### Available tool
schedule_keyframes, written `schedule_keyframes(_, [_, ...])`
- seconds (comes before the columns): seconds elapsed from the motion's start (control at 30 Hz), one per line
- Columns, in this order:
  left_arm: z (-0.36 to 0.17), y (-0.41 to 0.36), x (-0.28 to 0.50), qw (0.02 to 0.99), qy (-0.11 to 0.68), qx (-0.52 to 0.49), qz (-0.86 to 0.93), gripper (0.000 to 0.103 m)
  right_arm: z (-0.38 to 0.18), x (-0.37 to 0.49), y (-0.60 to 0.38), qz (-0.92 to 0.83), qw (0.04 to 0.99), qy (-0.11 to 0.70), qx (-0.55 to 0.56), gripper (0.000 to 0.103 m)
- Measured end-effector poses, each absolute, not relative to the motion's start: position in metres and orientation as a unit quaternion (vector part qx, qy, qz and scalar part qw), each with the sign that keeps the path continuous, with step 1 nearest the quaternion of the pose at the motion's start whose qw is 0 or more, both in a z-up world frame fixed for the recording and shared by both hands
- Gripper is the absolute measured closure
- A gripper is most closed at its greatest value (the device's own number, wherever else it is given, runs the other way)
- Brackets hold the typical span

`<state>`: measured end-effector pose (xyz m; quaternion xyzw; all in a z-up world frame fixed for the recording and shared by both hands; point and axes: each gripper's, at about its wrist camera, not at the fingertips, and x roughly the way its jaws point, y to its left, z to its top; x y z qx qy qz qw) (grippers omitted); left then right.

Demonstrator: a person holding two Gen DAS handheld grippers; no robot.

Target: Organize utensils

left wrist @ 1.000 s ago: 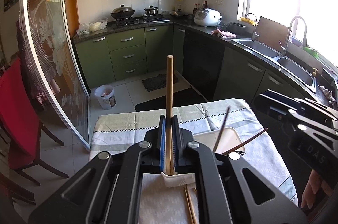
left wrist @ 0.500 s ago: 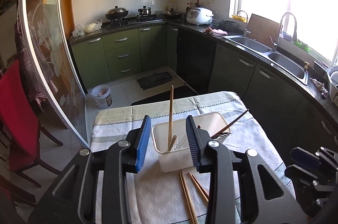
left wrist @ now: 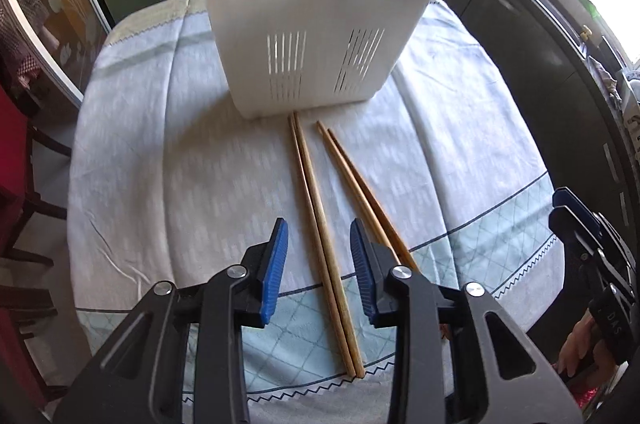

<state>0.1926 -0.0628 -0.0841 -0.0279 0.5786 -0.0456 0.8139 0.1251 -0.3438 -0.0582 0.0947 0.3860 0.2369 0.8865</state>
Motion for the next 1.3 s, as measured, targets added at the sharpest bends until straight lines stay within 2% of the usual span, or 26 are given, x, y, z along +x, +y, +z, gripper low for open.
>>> schedule_keyframes(0.33, [-0.121,-0.062,0.214,0.795,0.606,-0.025,-0.012,0.081,-0.076,0.125,-0.364,0.224,0.879,0.401,0.126,0.072])
schedule_keyframes(0.7, [-0.137,-0.079,0.223,0.782,0.623,0.007,0.003,0.081,-0.075,0.125,-0.366,0.230,0.875,0.403,0.140,0.072])
schedule_keyframes(0.77, [-0.138,-0.087,0.228,0.784,0.621,0.014,0.006,0.084,-0.075,0.124,-0.367,0.230,0.874,0.404,0.142,0.071])
schedule_keyframes(0.8, [-0.139,-0.090,0.231,0.783,0.621,0.014,0.005,0.087,-0.076,0.124,-0.367,0.230,0.874,0.403,0.144,0.068])
schedule_keyframes(0.9, [-0.140,-0.096,0.239,0.783,0.622,0.009,0.005,0.095,-0.076,0.124,-0.370,0.230,0.873,0.403,0.148,0.067])
schedule_keyframes(1.1, [-0.134,-0.089,0.240,0.791,0.612,-0.011,0.003,0.096,-0.078,0.124,-0.373,0.227,0.872,0.405,0.154,0.067])
schedule_keyframes(1.3, [-0.102,-0.077,0.219,0.822,0.569,-0.024,-0.010,0.097,-0.079,0.127,-0.366,0.232,0.868,0.412,0.149,0.067])
